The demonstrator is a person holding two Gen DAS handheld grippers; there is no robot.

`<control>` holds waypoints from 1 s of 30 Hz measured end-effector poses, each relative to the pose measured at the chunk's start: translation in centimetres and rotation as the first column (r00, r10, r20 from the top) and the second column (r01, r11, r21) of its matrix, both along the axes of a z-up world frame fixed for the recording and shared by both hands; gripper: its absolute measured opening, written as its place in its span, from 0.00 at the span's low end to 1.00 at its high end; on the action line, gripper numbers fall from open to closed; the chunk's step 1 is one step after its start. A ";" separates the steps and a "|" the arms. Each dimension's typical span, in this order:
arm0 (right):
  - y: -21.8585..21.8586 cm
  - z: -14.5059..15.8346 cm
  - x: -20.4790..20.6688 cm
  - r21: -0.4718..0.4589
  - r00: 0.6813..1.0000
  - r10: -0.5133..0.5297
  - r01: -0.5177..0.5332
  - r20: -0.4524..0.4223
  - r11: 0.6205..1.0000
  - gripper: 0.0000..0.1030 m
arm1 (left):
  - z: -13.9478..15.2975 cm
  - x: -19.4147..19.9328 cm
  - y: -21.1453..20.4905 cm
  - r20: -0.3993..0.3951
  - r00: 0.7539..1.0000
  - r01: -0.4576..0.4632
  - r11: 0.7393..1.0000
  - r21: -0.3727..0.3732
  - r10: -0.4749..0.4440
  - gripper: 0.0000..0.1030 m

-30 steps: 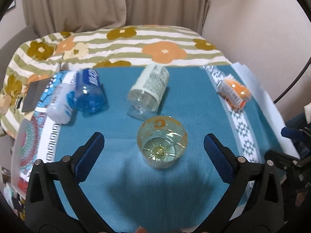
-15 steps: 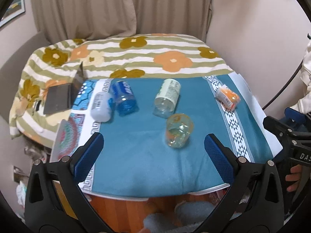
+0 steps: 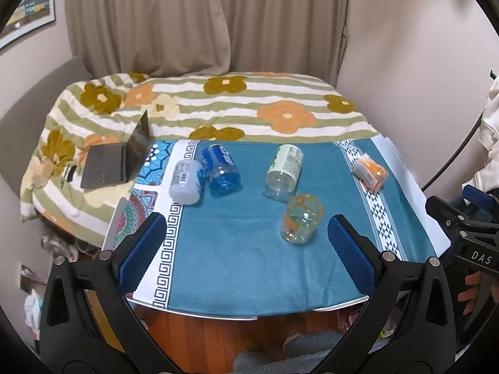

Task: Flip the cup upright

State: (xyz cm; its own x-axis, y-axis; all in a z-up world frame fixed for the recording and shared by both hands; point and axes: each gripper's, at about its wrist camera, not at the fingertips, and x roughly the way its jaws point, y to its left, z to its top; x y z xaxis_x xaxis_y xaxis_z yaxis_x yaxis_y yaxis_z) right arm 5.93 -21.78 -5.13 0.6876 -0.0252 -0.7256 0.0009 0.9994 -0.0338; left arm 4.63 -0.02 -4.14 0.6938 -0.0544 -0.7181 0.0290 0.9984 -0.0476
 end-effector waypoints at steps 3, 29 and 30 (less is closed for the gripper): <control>0.3 0.2 -0.1 0.005 1.000 -0.002 0.002 0.004 1.000 0.98 | 0.2 -0.1 0.5 0.007 1.000 -0.007 1.000 -0.001 0.007 1.00; 0.3 1.0 -0.1 0.008 1.000 -0.005 0.005 0.023 1.000 0.98 | 1.1 -0.2 0.2 0.035 0.999 -0.008 1.000 0.007 0.008 1.00; 0.3 1.0 -0.1 0.009 1.000 -0.005 0.005 0.023 1.000 0.98 | 1.1 -0.2 0.2 0.036 0.999 -0.008 1.000 0.007 0.008 1.00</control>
